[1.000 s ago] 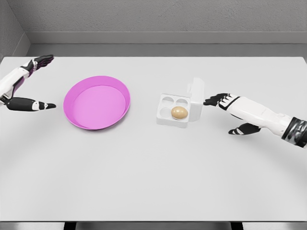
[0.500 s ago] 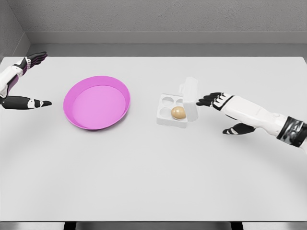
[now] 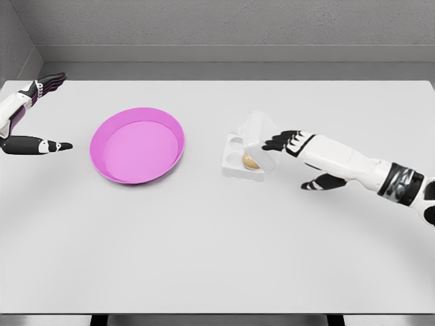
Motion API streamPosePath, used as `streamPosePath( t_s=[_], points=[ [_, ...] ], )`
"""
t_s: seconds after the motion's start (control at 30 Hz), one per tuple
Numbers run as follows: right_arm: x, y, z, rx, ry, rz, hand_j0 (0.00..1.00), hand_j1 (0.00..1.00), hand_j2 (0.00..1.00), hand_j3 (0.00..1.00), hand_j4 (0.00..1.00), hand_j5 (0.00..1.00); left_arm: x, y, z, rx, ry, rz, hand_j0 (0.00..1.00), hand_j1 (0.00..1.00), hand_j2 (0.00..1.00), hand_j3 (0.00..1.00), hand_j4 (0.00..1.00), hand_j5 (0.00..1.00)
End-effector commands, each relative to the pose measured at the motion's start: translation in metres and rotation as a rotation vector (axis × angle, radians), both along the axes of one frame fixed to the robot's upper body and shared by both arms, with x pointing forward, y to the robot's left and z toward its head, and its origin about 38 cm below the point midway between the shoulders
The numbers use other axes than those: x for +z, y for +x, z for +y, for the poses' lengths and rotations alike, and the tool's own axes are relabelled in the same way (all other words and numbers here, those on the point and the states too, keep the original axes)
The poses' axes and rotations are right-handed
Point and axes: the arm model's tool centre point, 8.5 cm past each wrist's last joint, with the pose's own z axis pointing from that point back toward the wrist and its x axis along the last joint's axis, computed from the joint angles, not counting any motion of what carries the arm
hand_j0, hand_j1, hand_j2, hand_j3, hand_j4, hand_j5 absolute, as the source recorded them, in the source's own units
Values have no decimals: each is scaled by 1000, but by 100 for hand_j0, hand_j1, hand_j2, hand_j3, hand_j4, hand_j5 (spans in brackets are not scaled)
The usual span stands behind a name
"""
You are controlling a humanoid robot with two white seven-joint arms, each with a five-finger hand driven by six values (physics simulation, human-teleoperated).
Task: Pack egg into the box and close the box lid
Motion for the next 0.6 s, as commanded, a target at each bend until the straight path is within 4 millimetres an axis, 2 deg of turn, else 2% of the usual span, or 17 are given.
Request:
streamPosePath(
  t_s=[0.0, 0.13, 0.23, 0.33, 0.4, 0.5, 0.57],
  points=[
    [-3, -1, 4, 9, 9, 11, 100, 100, 100, 100, 100, 100, 1, 0, 0, 0, -6, 0, 100, 100, 100, 100, 100, 100],
    [2, -3, 10, 25, 15, -3, 100, 100, 100, 100, 100, 100, 1, 0, 1, 1, -6, -1, 100, 100, 100, 100, 100, 100],
    [11, 1, 2, 9, 10, -27, 100, 100, 100, 100, 100, 100, 1, 0, 1, 1, -5, -1, 100, 100, 100, 100, 100, 100],
    [29, 4, -29, -59, -12, -69, 100, 100, 100, 100, 100, 100, 0, 0, 2, 4, -5, 2, 100, 100, 100, 100, 100, 100],
    [30, 1, -44, -94, -22, -69, 100, 100, 100, 100, 100, 100, 0, 0, 3, 7, -6, 1, 100, 100, 100, 100, 100, 100],
    [29, -12, -78, -184, -25, -63, 100, 100, 100, 100, 100, 100, 1, 0, 7, 18, -8, 0, 100, 100, 100, 100, 100, 100],
    [26, -17, -90, -214, -31, -54, 100, 100, 100, 100, 100, 100, 1, 0, 7, 18, -8, 0, 100, 100, 100, 100, 100, 100]
  ],
)
